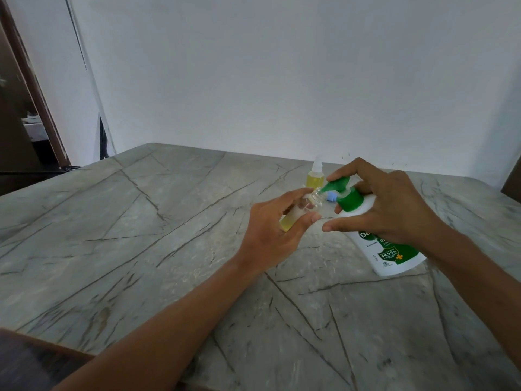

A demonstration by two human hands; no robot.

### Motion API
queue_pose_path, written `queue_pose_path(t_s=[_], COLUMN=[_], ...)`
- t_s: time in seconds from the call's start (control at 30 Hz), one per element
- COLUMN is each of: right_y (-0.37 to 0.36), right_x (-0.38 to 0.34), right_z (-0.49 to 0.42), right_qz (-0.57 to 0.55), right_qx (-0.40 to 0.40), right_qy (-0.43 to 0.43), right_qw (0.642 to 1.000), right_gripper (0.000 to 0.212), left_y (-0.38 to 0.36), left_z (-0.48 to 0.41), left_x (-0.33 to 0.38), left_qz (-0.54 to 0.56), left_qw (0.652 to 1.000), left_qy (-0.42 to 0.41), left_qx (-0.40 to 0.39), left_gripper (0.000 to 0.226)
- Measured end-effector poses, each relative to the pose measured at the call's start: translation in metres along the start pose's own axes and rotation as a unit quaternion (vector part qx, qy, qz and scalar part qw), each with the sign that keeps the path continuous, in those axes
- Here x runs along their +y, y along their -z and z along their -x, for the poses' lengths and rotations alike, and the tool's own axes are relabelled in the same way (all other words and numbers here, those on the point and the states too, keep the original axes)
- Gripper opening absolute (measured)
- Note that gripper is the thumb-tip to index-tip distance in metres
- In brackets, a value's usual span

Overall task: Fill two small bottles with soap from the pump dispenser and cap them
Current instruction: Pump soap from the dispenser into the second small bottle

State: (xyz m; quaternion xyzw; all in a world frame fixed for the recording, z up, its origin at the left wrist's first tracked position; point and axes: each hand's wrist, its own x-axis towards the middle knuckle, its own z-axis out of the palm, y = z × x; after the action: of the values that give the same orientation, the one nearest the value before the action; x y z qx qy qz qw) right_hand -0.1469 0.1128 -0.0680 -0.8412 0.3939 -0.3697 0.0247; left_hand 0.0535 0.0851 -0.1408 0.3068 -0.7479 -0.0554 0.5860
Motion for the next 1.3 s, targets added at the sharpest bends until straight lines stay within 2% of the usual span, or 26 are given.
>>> queue_pose_path(t_s=[0.2, 0.53, 0.77, 1.07, 1.3], right_y=[0.0003, 0.002, 0.0009, -0.0001, -0.0011], right_x=[-0.0018, -0.0009, 0.0001, -0.0011, -0.0048], right_z=[-0.0012, 0.0002, 0.0007, 0.0022, 0.001], right_qz=[0.007, -0.003, 0.009, -0.005, 0.006], right_qx=[-0.019, 0.002, -0.018, 0.009, -0.005], right_qy=[0.004, -0.004, -0.005, -0.005, -0.003], right_qw=[1.0, 1.0, 1.0, 1.0, 1.0], right_gripper=[0.073, 0.058, 0.08, 0.058, 0.068], left_y=[0.0014, 0.0001, 0.0015, 0.0005, 0.0014], left_z=[-0.0007, 0.0007, -0.0005, 0.0007, -0.0007], left_x=[-0.0009, -0.0002, 0.0004, 0.0014, 0.0007], left_qz=[0.009, 0.004, 0.021, 0.007, 0.016], left_qw=[1.0, 1.0, 1.0, 1.0, 1.0], left_qy=[0.02, -0.007, 0.02, -0.001, 0.018], left_qx=[0.013, -0.008, 0.013, -0.009, 0.012], left_gripper=[0.045, 0.046, 0.044, 0.048, 0.044])
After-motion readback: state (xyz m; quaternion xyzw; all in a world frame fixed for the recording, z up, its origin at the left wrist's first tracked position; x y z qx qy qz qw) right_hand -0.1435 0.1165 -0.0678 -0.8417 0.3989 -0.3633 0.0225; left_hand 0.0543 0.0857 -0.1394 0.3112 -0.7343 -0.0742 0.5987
